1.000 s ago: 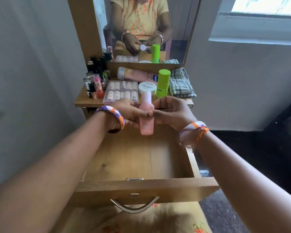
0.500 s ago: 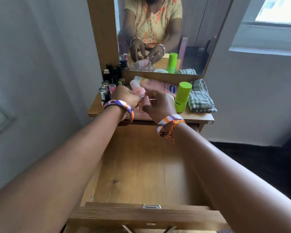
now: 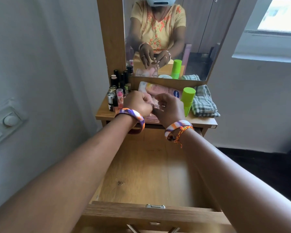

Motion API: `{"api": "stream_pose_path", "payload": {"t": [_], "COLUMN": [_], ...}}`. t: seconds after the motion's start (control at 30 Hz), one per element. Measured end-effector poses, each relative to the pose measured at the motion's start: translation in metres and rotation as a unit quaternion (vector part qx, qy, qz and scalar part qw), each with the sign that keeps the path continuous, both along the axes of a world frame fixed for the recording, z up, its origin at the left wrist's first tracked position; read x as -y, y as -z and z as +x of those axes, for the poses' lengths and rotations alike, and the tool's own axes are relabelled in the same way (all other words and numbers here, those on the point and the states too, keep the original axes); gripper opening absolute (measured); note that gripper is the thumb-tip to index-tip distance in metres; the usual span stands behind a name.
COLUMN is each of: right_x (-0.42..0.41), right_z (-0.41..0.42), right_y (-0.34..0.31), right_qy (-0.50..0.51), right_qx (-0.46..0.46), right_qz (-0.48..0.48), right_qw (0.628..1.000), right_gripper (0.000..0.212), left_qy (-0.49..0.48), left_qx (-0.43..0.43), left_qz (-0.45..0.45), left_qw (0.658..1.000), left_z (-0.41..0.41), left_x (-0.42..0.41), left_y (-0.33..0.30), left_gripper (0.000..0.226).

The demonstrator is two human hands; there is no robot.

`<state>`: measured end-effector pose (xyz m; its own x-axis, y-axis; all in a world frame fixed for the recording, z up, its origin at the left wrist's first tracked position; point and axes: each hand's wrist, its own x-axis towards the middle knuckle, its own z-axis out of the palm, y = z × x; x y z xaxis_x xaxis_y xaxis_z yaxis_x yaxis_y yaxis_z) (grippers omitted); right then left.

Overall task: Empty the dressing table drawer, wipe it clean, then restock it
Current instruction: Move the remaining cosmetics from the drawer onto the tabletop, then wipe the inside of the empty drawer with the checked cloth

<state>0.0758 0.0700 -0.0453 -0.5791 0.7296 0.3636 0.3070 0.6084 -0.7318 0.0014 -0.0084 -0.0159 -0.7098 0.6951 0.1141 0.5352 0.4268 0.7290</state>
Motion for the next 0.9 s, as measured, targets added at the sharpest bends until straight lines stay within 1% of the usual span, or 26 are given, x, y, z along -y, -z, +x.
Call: {"api": "stream_pose_path", "payload": {"t": [0.07, 0.17, 0.23, 0.3, 0.33, 0.4, 0.43, 0.47, 0.5, 0.57, 0.6, 0.63, 0.67, 0.7, 0.77, 0.8, 0.83, 0.9], "right_x": [0.002, -0.002, -0.012, -0.023, -0.029, -0.043, -0.052, -0.061, -0.068, -0.078, -0.081, -0.084, -0.088, -0.091, -0.094, -0.094, -0.093, -0.089], "right_z": [0.013, 0.033, 0.046, 0.059, 0.065, 0.075, 0.078, 0.081, 0.084, 0.09, 0.093, 0.095, 0.097, 0.098, 0.099, 0.099, 0.1, 0.102], "right_y": [-0.009, -0.019, -0.024, -0.027, -0.027, -0.024, -0.021, -0.016, -0.011, -0.003, 0.001, 0.006, 0.01, 0.014, 0.018, 0.018, 0.018, 0.015], "right_qy": [-0.003, 0.005, 0.039, 0.087, 0.118, 0.178, 0.199, 0.205, 0.191, 0.117, 0.081, 0.06, 0.055, 0.064, 0.104, 0.126, 0.143, 0.157], "right_qx": [-0.064, -0.14, -0.174, -0.186, -0.176, -0.126, -0.082, -0.017, 0.068, 0.226, 0.276, 0.301, 0.303, 0.285, 0.222, 0.203, 0.201, 0.248], "right_qz": [0.034, 0.11, 0.133, 0.133, 0.127, 0.079, 0.049, 0.024, 0.011, -0.005, -0.016, -0.023, -0.017, 0.001, 0.037, 0.045, 0.051, 0.08], "right_qw": [0.997, 0.984, 0.975, 0.97, 0.969, 0.973, 0.975, 0.978, 0.979, 0.967, 0.957, 0.952, 0.951, 0.956, 0.969, 0.97, 0.968, 0.953], "right_gripper": [0.026, 0.022, 0.021, 0.026, 0.03, 0.038, 0.042, 0.046, 0.05, 0.061, 0.063, 0.063, 0.06, 0.054, 0.042, 0.04, 0.041, 0.046], "left_qy": [0.004, 0.037, 0.064, 0.095, 0.111, 0.139, 0.15, 0.16, 0.168, 0.189, 0.199, 0.207, 0.213, 0.216, 0.216, 0.215, 0.214, 0.212], "left_qx": [-0.038, -0.069, -0.073, -0.07, -0.069, -0.065, -0.061, -0.057, -0.052, -0.045, -0.04, -0.033, -0.029, -0.029, -0.028, -0.022, -0.017, -0.008], "left_qz": [0.05, 0.127, 0.149, 0.146, 0.137, 0.112, 0.093, 0.073, 0.053, 0.021, 0.009, -0.001, -0.009, -0.015, -0.02, -0.021, -0.024, -0.036], "left_qw": [0.998, 0.989, 0.984, 0.982, 0.982, 0.982, 0.982, 0.983, 0.983, 0.981, 0.979, 0.978, 0.977, 0.976, 0.976, 0.976, 0.976, 0.977], "left_z": [0.012, 0.035, 0.051, 0.067, 0.074, 0.086, 0.091, 0.095, 0.098, 0.102, 0.104, 0.104, 0.104, 0.103, 0.101, 0.1, 0.1, 0.1], "left_x": [-0.001, -0.011, -0.022, -0.033, -0.038, -0.048, -0.053, -0.057, -0.06, -0.063, -0.064, -0.064, -0.064, -0.063, -0.062, -0.061, -0.059, -0.056], "left_y": [-0.007, -0.018, -0.024, -0.027, -0.026, -0.019, -0.015, -0.01, -0.004, 0.006, 0.01, 0.013, 0.016, 0.018, 0.022, 0.023, 0.024, 0.027], "left_gripper": [0.019, 0.019, 0.023, 0.03, 0.033, 0.036, 0.037, 0.039, 0.04, 0.037, 0.036, 0.038, 0.038, 0.038, 0.036, 0.035, 0.034, 0.036]}}
